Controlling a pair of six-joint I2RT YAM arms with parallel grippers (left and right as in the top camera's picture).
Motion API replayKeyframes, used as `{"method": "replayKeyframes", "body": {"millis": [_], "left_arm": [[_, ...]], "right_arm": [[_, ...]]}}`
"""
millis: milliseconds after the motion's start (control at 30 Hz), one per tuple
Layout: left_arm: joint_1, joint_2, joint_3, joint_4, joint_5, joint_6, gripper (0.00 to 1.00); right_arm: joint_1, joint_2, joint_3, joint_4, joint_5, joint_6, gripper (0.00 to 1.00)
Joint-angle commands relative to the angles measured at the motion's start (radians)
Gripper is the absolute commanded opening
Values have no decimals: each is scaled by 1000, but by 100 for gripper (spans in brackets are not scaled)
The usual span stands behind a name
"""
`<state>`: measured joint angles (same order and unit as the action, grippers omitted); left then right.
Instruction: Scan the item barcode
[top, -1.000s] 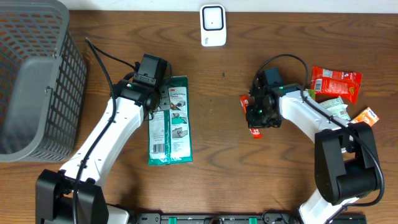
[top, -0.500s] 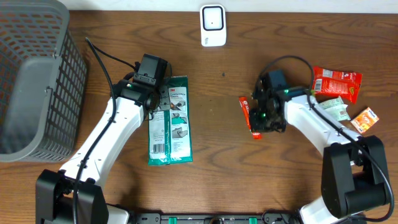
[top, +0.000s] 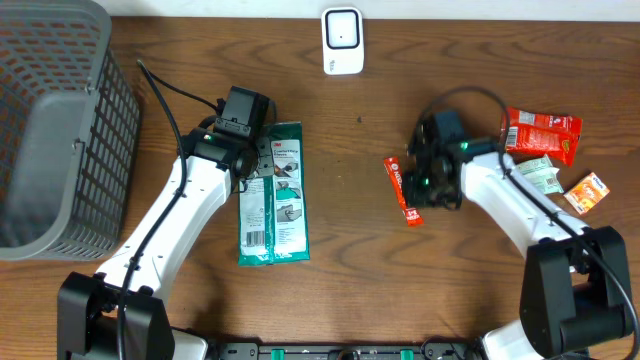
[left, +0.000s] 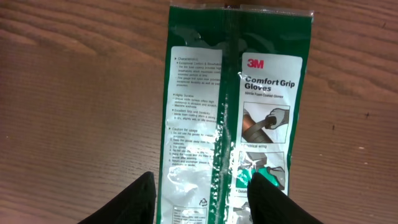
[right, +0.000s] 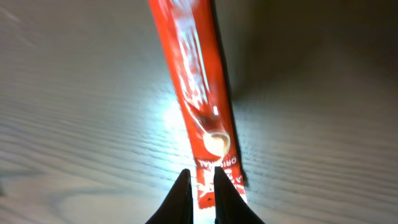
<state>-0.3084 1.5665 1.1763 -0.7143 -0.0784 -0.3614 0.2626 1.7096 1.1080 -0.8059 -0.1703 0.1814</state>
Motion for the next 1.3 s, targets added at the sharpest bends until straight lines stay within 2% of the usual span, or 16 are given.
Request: {"method": "replayKeyframes", "body": {"millis": [0,200,267,400,500,567,633,767,833,900,1000,1133,1267], "left_arm": [[4,9,5,-8,-13,9,50],[4,9,5,-10,-13,9,50],[4,9,5,-10,-13,9,50],[4,9,5,-10,-13,9,50],[4,9,5,-10,-13,9,50],[4,9,5,-10,-13,8,50],[4,9,5,-10,-13,8,50],[4,9,5,-11,-13,9,50],[4,9,5,-11,-13,9,50],[4,9,5,-11,-13,9,50],[4,9,5,-19,-13,8,50],[4,9,5,-21,-12,8,50],[4,9,5,-33,-12,-3,50]], "right_arm": [[-8,-17,72,-21,56,-4,9],[-10,-4,-40,-3,264,95,2],[-8,-4,-109,33,254,112,3],[10,-4,-203,132,104,119,4],[58,-4,-276,258,-223,206,4],[93,-4,-289,344,-319,238,5],[159,-4,-291,483,-330,276,7],[210,-8,-275,615,-335,278,8],[194,-22,-215,590,-335,240,11],[145,-29,-126,482,-306,207,12],[86,-29,-68,321,-187,56,1],[85,-27,-86,169,-177,-3,1],[172,-26,-151,175,-42,-3,1]]}}
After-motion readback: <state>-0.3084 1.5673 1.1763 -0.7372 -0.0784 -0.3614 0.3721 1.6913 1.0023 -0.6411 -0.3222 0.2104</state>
